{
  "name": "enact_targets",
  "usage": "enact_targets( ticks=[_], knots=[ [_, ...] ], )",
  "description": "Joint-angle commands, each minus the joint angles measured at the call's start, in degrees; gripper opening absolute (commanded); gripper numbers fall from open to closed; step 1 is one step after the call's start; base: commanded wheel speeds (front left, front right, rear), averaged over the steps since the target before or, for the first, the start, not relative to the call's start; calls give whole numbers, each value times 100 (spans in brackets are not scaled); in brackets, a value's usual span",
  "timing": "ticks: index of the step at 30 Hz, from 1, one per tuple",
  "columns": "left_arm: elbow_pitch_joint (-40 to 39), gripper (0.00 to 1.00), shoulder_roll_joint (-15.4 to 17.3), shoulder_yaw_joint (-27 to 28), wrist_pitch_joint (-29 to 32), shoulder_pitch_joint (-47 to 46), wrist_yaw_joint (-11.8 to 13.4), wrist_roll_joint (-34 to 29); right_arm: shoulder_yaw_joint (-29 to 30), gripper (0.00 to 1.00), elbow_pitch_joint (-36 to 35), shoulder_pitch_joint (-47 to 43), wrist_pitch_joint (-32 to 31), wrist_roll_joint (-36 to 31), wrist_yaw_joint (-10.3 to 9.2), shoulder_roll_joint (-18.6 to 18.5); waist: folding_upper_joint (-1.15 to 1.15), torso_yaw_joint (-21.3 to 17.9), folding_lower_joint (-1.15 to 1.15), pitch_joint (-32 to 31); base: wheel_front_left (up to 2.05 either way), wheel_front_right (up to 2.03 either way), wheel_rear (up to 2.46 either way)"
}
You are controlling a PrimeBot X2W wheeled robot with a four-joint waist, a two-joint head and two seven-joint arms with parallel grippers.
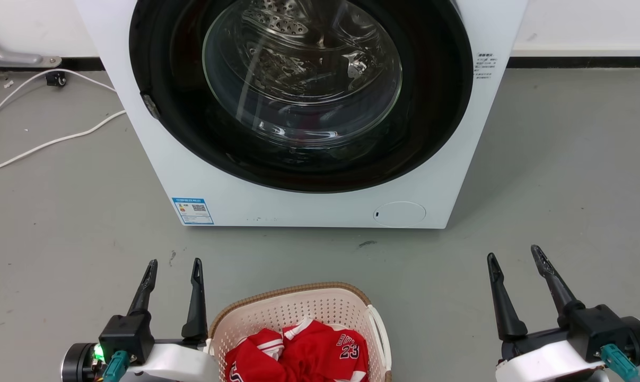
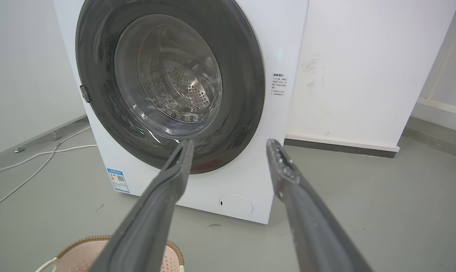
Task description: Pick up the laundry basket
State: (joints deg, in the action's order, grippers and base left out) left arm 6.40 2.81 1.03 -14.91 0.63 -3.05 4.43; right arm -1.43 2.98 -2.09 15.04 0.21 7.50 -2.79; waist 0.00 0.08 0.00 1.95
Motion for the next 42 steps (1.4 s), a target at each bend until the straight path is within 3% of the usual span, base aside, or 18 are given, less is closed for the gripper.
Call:
enact_targets(
  ticks=[1, 29, 42],
  knots=[
    [-5, 100, 13, 10, -44, 6, 2, -10, -1, 100, 7, -37, 22, 43, -2, -17, 0, 2, 0, 2, 0, 0, 0],
    [122, 100, 12, 167, -31, -107, 60, 101, -36, 100, 101, 112, 21, 160, -2, -16, 0, 72, 0, 151, 0, 0, 0],
    [1316, 100, 23, 697, -31, -897, -237, 143, -607, 100, 807, 1013, 19, -84, -2, -13, 0, 275, 0, 1014, 0, 0, 0]
  ],
)
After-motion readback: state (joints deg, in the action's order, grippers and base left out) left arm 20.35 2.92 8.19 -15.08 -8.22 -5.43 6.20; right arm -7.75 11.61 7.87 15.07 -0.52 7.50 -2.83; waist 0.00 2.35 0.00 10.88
